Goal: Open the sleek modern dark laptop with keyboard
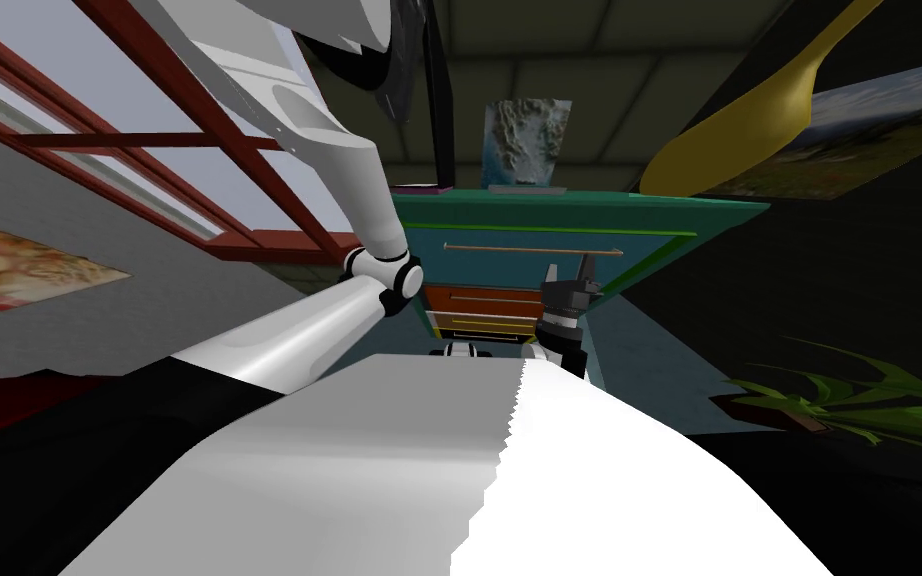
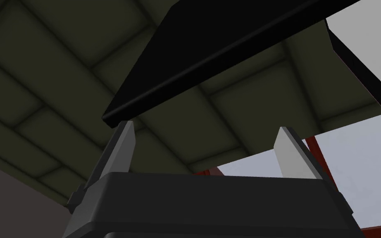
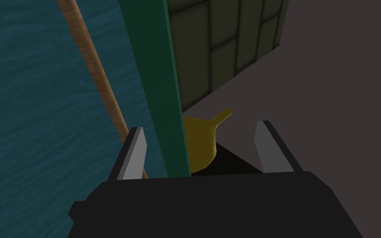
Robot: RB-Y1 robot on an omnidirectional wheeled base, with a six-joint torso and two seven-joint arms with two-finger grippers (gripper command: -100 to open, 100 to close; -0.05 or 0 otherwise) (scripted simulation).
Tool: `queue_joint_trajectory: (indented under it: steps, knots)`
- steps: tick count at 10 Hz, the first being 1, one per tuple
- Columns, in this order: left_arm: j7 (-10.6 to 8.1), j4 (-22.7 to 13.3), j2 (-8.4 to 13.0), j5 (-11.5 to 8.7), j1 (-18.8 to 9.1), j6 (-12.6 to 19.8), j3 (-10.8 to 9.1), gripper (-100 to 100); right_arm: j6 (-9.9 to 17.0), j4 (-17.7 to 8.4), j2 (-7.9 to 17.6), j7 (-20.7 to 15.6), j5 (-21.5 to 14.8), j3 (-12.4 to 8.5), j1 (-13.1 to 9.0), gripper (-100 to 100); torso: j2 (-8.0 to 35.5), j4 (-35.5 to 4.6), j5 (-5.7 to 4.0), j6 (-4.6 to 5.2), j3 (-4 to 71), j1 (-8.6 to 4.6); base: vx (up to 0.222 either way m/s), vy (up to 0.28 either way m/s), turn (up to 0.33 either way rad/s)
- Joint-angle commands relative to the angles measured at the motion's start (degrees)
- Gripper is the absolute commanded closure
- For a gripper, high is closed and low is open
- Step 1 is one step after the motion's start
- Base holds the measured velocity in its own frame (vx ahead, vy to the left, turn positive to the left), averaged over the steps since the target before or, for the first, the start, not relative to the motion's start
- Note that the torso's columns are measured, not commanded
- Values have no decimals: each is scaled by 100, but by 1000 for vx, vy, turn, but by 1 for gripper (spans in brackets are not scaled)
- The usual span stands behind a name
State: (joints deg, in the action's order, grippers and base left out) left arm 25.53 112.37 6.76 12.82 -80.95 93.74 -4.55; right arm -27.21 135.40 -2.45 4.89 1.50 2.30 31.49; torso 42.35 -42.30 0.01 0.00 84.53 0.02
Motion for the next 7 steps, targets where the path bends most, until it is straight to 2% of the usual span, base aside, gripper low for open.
queue_joint_trajectory:
  steps: [1, 4, 5, 6, 7]
  knots:
    - [62, -104, -40, 49, -156, 326, 24, -100, 0, 0, 0, 0, 0, 0, 0, 0, -4, 0, -1, 1, 2, -1, 44, 4, -20]
    - [166, -282, -167, 146, -436, 832, 75, -100, 0, 0, 0, 0, 0, 0, 0, 0, -9, 2, -1, 0, 6, -1, 53, 5, -40]
    - [183, -312, -204, 162, -482, 916, 83, -100, 0, 0, 0, 0, 0, 0, 0, 0, -11, 3, -1, 0, 7, -2, 55, 7, -23]
    - [171, -293, -175, 145, -451, 841, 71, -100, 0, 0, 0, 0, 0, 0, 0, 0, -8, 3, 0, 0, 5, 0, 22, 4, -3]
    - [209, -310, -145, 143, -555, 951, 34, -100, 0, 0, 0, 0, 0, 0, 0, 0, 2, 0, 0, 0, -1, 0, 106, 15, -31]
